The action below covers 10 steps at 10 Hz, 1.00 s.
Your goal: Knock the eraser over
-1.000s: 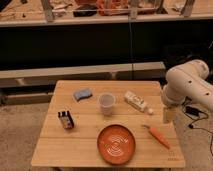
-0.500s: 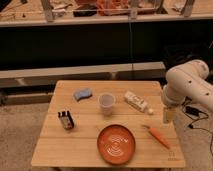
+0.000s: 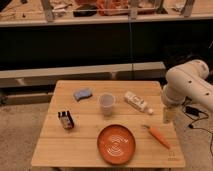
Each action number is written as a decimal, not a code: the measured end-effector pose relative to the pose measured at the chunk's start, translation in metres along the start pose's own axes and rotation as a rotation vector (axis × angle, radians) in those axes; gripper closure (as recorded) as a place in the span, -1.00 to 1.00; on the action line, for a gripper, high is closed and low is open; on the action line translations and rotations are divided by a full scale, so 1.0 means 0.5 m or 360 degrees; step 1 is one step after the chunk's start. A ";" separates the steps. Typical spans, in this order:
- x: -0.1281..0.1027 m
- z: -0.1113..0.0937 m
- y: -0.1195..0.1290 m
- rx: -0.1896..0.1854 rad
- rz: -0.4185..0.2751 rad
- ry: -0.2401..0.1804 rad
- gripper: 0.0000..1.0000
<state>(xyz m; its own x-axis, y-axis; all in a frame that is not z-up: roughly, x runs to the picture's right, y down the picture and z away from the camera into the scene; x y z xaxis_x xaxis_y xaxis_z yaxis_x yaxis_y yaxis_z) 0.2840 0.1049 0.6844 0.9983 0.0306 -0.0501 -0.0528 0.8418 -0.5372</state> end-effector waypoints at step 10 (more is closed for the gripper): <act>-0.071 -0.006 -0.036 0.0081 -0.0217 0.0009 -0.60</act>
<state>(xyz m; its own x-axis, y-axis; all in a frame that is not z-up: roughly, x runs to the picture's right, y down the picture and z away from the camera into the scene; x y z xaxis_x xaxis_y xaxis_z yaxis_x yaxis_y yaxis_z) 0.2496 0.0869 0.6932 0.9959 -0.0890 0.0155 0.0849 0.8643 -0.4958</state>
